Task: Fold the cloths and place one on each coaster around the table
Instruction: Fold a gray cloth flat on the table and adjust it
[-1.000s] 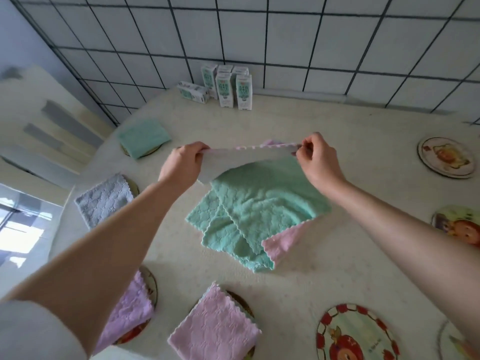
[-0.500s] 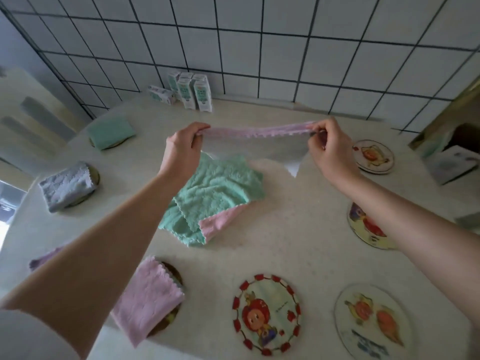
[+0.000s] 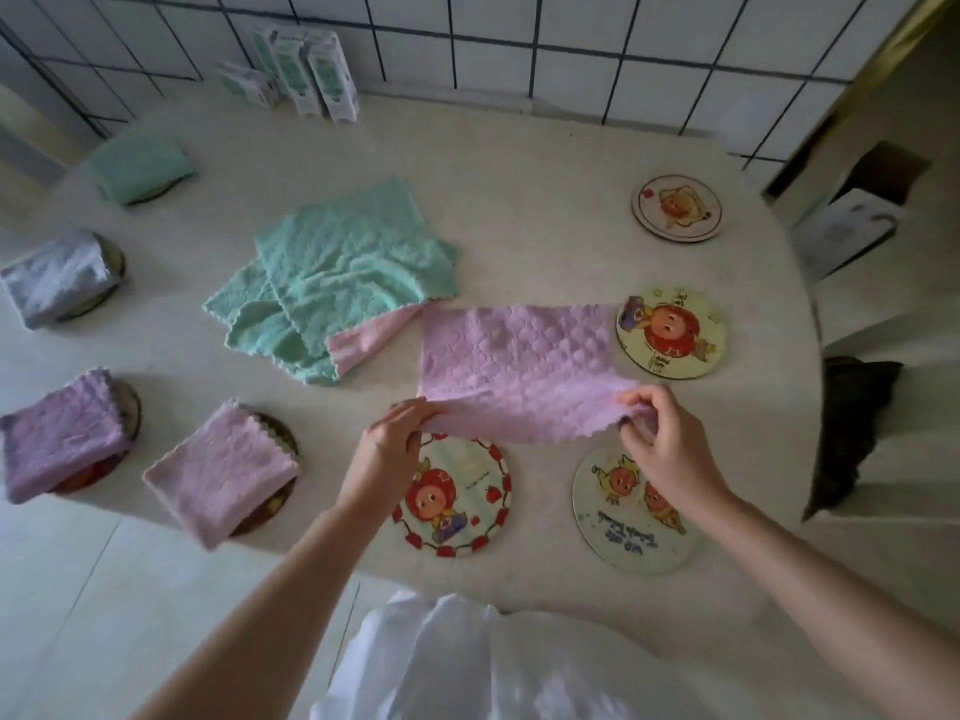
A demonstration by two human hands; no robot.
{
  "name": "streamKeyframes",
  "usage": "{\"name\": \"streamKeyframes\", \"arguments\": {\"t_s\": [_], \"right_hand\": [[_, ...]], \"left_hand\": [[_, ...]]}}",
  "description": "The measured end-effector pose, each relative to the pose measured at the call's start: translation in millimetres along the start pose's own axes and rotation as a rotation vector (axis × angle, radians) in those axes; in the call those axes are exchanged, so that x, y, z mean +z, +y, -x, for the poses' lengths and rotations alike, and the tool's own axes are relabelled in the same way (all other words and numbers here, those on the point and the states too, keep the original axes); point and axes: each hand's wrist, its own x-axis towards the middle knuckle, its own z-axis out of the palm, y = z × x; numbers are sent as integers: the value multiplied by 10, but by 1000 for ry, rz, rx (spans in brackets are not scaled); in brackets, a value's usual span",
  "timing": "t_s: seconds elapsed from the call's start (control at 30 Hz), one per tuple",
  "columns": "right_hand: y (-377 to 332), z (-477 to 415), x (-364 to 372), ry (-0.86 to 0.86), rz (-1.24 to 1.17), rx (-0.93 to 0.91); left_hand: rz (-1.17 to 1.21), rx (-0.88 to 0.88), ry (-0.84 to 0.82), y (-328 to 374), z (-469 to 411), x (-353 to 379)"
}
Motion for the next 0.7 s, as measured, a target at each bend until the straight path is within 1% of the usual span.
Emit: {"name": "streamKeyframes", "arguments": {"t_s": [0.13, 0.23, 0.37, 0.43, 0.53, 0.63, 0.67, 0.7], "right_hand": [[277, 403, 132, -51, 92, 45], [414, 648, 222, -39, 132, 83], [494, 900, 254, -82, 151, 69], [542, 962, 254, -84, 150, 50], [618, 973, 252, -83, 181, 34], [631, 941, 248, -101, 218, 45], [609, 921, 241, -96, 222, 40], [578, 895, 229, -78, 215, 48]], "left_hand": [[-3, -28, -105, -83, 392, 127], [-2, -30, -136, -95, 588, 154], [7, -48, -186, -191, 777, 151], [12, -36, -236, -250, 832, 154], [-46, 21, -312, -315, 850, 143], [-69, 54, -345, -331, 784, 123], [-55, 29, -351, -323, 755, 119], [-27, -35, -345, -301, 712, 108]]}}
